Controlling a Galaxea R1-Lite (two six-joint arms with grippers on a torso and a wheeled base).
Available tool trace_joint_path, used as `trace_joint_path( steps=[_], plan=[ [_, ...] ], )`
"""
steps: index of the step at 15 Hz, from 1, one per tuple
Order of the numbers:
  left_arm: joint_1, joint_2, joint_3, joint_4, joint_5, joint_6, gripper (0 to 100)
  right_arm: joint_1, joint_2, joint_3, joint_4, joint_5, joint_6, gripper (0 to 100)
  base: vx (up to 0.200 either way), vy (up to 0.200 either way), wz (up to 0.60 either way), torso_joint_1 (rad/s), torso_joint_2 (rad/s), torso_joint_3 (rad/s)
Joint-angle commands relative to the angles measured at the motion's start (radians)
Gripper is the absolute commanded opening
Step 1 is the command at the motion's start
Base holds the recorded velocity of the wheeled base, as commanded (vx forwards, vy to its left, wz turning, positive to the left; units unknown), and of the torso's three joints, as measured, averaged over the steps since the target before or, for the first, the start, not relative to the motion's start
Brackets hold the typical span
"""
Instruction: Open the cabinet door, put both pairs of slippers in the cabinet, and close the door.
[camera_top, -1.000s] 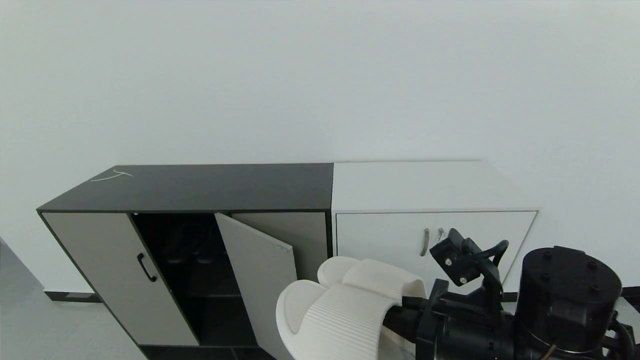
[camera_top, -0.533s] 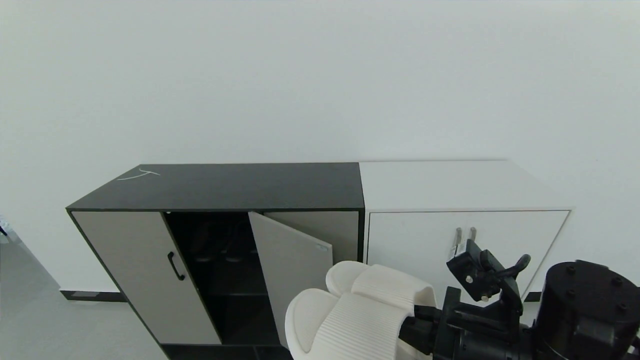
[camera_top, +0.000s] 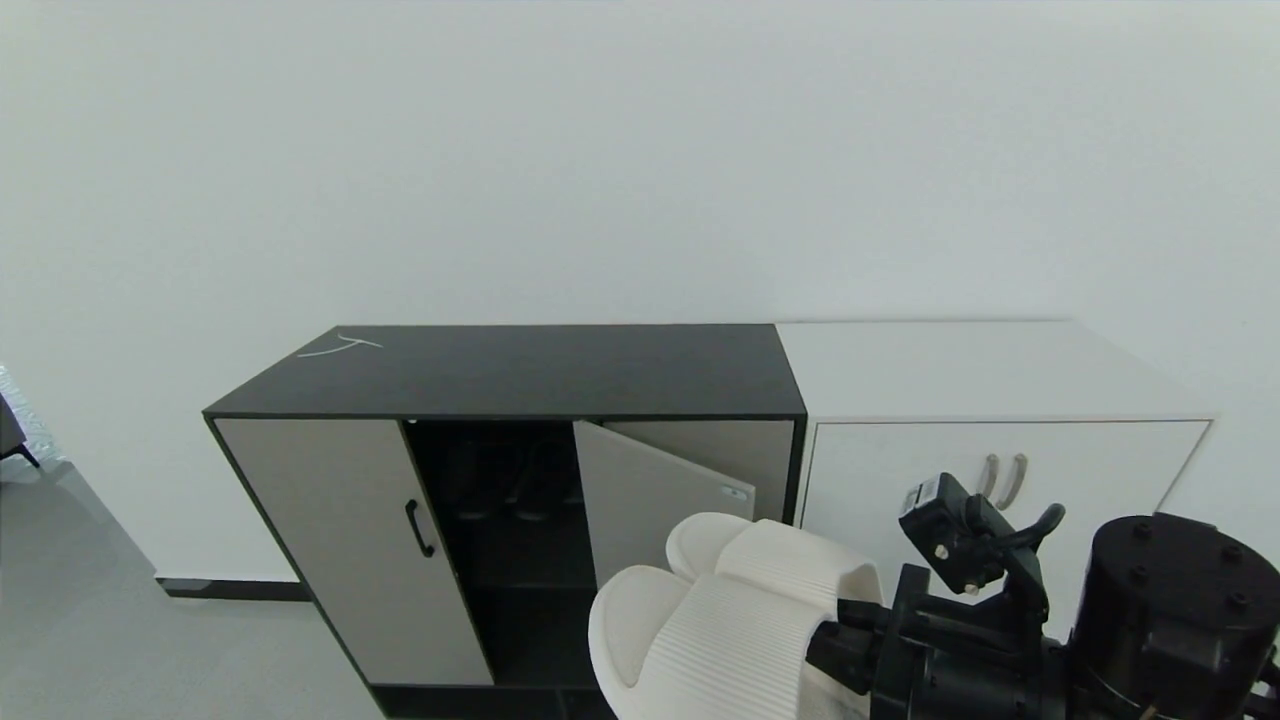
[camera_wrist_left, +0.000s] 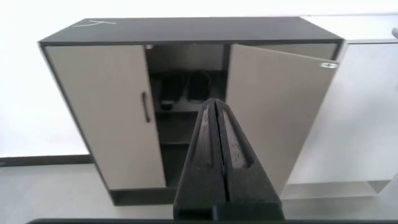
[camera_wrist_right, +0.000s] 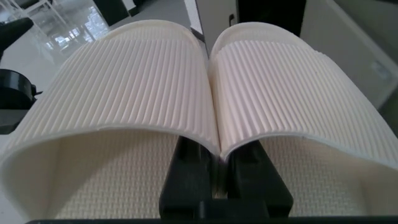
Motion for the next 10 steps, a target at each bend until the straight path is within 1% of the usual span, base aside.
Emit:
trace_joint_path(
  steps=[1,10],
  plan=[
    [0.000,0.001,0.000,0.000,0.000,0.000,0,0.000,0.007,0.002,-0.002,0.001,-0.001,0,0.000,0.200,0.00,0.007,0.00,0.002],
    [0.000,0.001,0.000,-0.002,0.000,0.000,0,0.000,0.011,0.004,-0.002,0.002,-0.010,0,0.000,0.200,0.00,0.001,0.00,0.002]
  ],
)
